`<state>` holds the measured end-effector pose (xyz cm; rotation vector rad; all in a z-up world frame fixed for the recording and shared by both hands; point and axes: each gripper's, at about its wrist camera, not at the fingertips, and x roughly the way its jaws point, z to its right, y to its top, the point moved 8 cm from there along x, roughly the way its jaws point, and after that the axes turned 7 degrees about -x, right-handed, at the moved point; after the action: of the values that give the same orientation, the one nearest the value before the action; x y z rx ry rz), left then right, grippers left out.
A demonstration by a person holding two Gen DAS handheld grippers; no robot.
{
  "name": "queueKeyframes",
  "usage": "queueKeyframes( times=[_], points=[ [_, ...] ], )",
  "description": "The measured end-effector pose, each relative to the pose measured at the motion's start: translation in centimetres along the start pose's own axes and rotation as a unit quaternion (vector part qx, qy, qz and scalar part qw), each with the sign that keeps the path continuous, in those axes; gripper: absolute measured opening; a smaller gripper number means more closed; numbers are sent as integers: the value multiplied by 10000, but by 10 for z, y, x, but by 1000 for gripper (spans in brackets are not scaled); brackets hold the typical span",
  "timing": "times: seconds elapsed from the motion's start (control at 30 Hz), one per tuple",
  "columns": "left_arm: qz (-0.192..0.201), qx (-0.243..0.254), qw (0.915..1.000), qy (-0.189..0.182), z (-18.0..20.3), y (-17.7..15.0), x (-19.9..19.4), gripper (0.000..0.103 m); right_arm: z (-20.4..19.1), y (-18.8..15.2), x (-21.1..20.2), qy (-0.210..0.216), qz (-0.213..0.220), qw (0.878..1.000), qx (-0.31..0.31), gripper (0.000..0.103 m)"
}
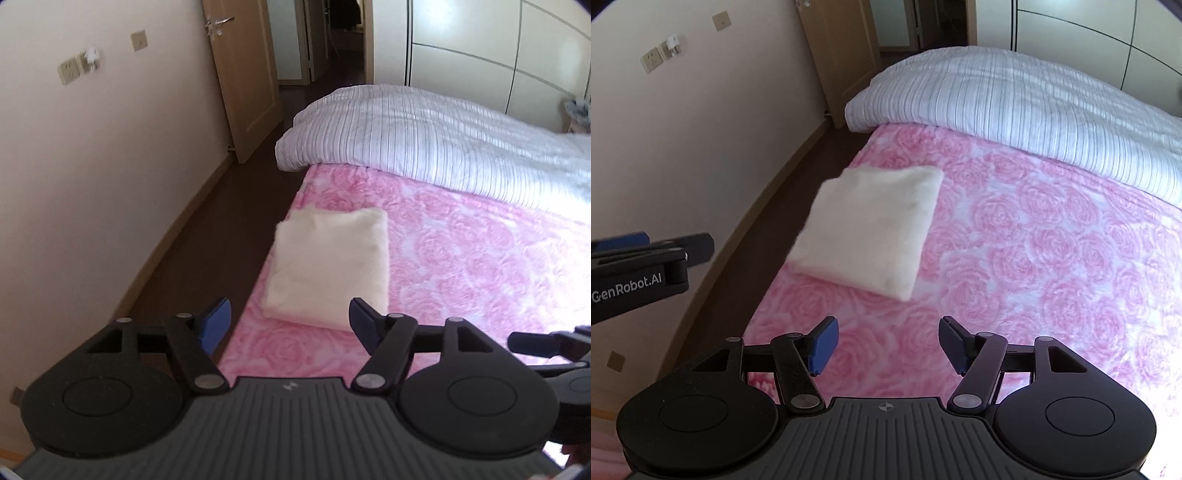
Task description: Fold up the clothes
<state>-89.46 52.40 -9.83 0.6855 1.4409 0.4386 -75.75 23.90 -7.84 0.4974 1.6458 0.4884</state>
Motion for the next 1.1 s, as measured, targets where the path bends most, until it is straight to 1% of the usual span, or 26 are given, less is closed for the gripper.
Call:
queueKeyframes(
  times=[0.07,0.13,0.2,0.3,0.4,0.6,0.8,0.83,1.03,1.1],
  points=[
    [-17,-42,10000,-82,-1,-1,-1,67,-3,-13,-18,58,183,9997,166,64],
    [-17,10,10000,-85,-2,-1,-3,67,9,-19,-14,107,256,9989,382,64],
    [-71,1,9999,-121,-2,-2,-3,64,9,-27,-14,117,181,9988,435,64],
    [-180,-13,9997,-133,-3,-5,-3,63,6,-45,-16,-23,-75,9990,440,64],
    [-275,9,9996,-112,-3,-9,1,63,-3,-64,-30,-137,-220,9990,377,64],
    [-482,-22,9987,-143,-4,-17,13,63,18,-45,5,-380,-420,9984,87,64],
    [-564,-87,9983,-145,-5,-19,23,63,12,-43,1,-469,-522,9975,-91,64],
    [-570,-97,9982,-125,-5,-19,25,63,15,-32,9,-477,-522,9974,-117,64],
    [-595,-106,9981,-112,-1,-12,36,63,13,-10,14,-483,-527,9972,-234,64],
    [-608,-122,9980,-119,0,-9,41,63,23,-12,20,-475,-526,9971,-267,64]
  ],
)
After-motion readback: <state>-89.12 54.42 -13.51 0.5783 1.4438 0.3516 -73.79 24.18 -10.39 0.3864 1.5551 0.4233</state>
